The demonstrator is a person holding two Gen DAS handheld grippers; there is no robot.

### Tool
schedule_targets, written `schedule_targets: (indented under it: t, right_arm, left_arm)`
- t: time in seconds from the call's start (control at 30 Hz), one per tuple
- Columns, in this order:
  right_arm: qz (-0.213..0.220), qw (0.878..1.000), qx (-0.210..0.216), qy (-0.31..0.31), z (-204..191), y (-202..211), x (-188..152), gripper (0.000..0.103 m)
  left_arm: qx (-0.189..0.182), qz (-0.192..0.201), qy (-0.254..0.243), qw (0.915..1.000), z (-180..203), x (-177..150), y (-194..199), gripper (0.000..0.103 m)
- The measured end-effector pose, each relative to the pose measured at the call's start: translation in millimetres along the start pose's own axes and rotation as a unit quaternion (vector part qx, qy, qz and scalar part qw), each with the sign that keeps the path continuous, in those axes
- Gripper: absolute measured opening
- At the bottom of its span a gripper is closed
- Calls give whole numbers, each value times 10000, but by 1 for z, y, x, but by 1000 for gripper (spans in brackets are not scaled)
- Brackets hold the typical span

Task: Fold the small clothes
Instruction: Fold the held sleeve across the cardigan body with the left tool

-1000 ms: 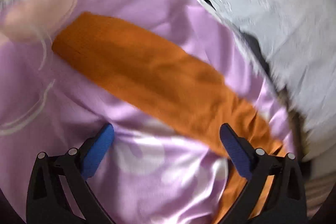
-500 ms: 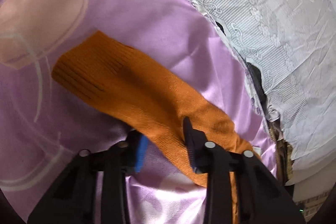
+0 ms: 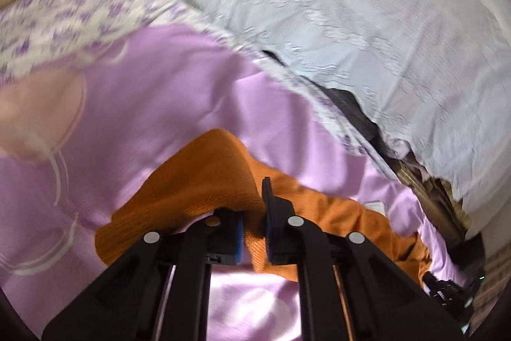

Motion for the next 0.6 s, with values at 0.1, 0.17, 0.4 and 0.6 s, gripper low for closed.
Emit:
schedule_targets:
  t: [0.1,0.17,0.4,0.6]
  right_arm:
    - [116,9987,-42,499,-20,22,-29,66]
    - [99,9975,-22,697,-28,27,-38,66]
    - [92,9990,343,280,-13,25,-36,66]
    - [-17,9979,641,-32,-6,20,-35,66]
  left_arm:
    - [-10,119,-478,9988,29,-6,13,9]
    - [-8,148,-798,9967,48,-13,19,8]
    - [-64,1,-1545,9880,104,-39,26,8]
    - [146,-32,-2304,9730,162,-61,21,8]
Point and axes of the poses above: each gripper's, at about its wrist camera, not at the fingertips, and y roughly against the way its jaws point, z to its right, x to its top, the point moved 6 cm from there along -y, roughly the way its jaws point, and after that the axes turned 5 degrees about -z, right-handed, at the moved point
